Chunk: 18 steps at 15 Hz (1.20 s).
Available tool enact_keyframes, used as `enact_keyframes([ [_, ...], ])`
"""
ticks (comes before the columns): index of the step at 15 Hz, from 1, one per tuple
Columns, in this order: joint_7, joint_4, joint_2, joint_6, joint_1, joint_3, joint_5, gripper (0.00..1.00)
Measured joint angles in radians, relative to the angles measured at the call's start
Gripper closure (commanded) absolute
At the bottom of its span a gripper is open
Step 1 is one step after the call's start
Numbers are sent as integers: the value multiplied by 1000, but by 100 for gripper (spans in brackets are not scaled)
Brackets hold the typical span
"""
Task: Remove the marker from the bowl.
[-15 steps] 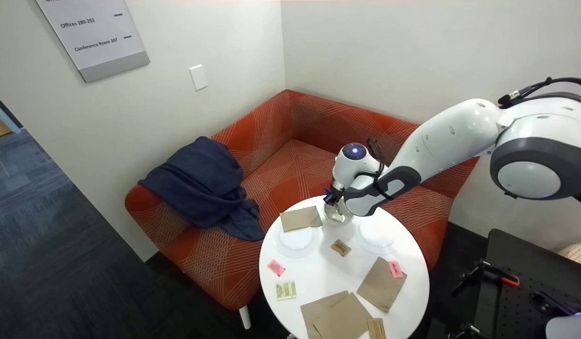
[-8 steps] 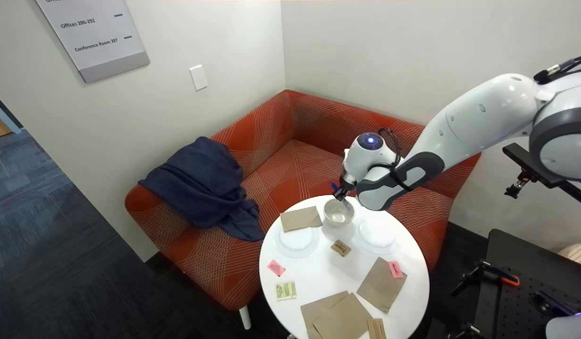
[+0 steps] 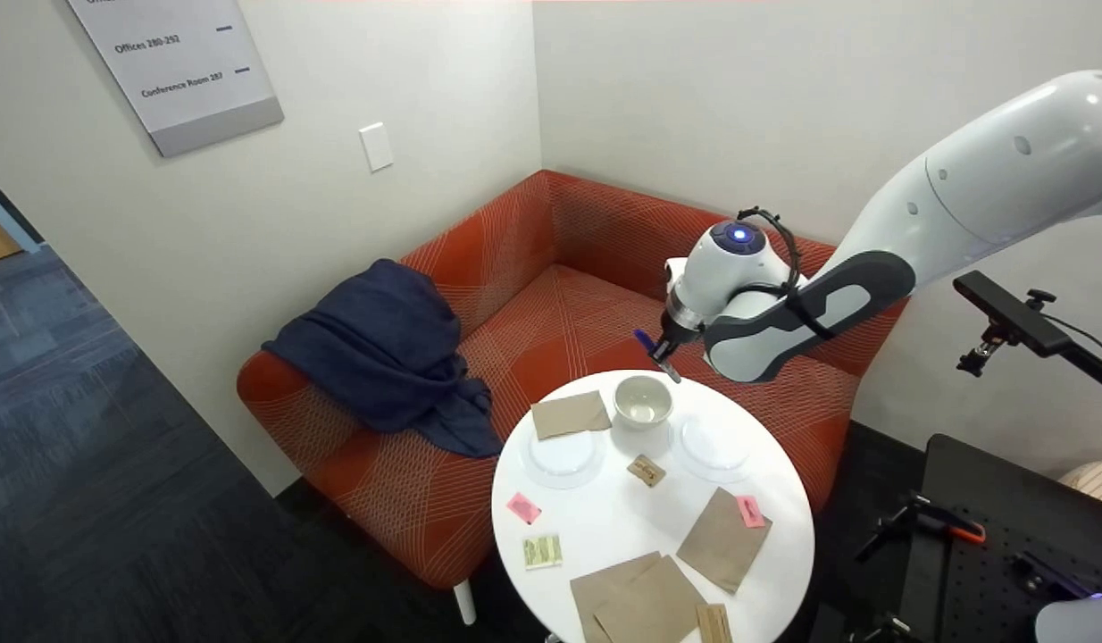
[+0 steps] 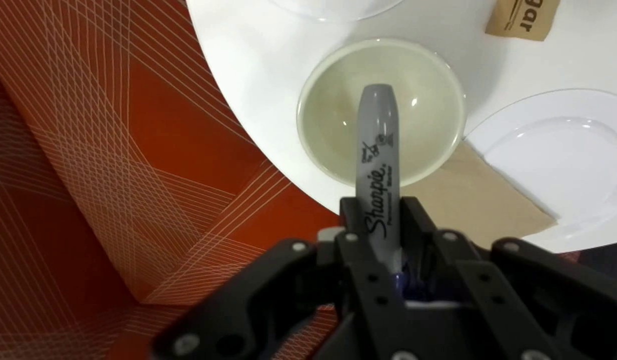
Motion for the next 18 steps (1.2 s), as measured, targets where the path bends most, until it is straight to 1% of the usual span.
enact_keyframes([
  [5,-136,-66,-65,-5,-14,65,-1,94],
  [9,-191,-93,-73,-20,-13,119,-2,94],
  [11,-198,-105,-73,-31,-12,141,-2,94],
  [16,-211,-113,-74,-129,-9,167,-2,94],
  [18,-239,-113,-74,-176,-9,177,-2,94],
])
